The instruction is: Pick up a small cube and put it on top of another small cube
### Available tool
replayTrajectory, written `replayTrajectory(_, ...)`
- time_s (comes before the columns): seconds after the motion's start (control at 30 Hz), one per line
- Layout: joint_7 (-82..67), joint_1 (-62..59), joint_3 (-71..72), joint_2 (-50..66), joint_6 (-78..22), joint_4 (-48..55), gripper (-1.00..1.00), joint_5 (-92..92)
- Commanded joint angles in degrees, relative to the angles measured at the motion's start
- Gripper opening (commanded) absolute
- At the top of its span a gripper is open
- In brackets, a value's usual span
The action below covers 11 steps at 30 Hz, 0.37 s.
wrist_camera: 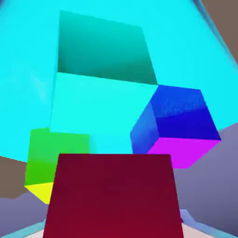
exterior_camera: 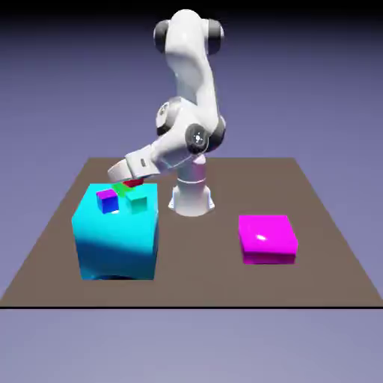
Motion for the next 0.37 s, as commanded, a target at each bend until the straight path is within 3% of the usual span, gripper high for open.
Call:
replayTrajectory(0.0, 0.0, 0.0, -2.1, -0.9, -2.1, 1.0, -1.00, 2.4)
replayTrajectory(0.23, 3.5, -1.7, -6.2, -3.4, 5.6, -9.6, -1.00, 2.1)
replayTrajectory(0.27, 3.5, -1.7, -6.2, -3.4, 5.6, -9.6, 1.00, 2.1)
replayTrajectory(0.33, 3.1, -1.3, -5.7, -3.1, 3.8, -7.5, 1.00, 2.7)
